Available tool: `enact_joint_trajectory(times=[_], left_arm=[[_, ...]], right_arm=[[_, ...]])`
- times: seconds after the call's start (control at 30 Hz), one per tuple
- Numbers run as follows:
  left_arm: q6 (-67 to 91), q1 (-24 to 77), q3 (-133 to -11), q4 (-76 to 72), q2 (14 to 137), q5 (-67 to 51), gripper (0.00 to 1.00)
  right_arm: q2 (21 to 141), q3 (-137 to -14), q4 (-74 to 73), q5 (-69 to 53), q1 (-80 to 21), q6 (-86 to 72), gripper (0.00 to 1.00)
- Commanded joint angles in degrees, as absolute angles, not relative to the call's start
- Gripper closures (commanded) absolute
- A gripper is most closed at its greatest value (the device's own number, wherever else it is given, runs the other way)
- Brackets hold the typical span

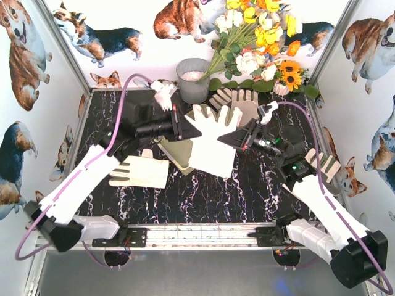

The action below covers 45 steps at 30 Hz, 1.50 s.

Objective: Put the gloves into the storage basket
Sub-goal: Place the glove in the bin.

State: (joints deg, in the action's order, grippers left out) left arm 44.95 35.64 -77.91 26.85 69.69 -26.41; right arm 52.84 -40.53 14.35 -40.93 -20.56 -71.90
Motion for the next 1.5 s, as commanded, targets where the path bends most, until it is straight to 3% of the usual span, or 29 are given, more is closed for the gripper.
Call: enact_joint_trajectory(times=[0.0, 0.37, 0.6, 0.93, 1.47], left_arm=[[37.8, 33.7, -86.1, 35.4, 75.9, -21.3, 1.0], [22.4, 26.6, -102.7, 51.9, 93.4, -13.1, 1.0], [14.6, 21.8, -103.8, 49.5, 101.1, -11.8, 1.0], [9.4, 18.3, -108.5, 46.9, 112.5, -15.9, 1.0], [6.3, 18.3, -109.2, 43.5, 120.9, -17.0, 1.0]], right_arm=[[53.3, -48.7, -3.6, -30.1, -24.9, -55.9, 1.0], [72.8, -58.4, -10.0, 0.7, -37.6, -51.3, 1.0], [85.2, -64.2, -5.5, 10.7, -40.9, -50.1, 1.0], [98.8, -72.0, -4.8, 19.2, -45.1, -51.7, 1.0], [105.9, -75.5, -12.3, 24.0, -45.7, -56.0, 1.0]])
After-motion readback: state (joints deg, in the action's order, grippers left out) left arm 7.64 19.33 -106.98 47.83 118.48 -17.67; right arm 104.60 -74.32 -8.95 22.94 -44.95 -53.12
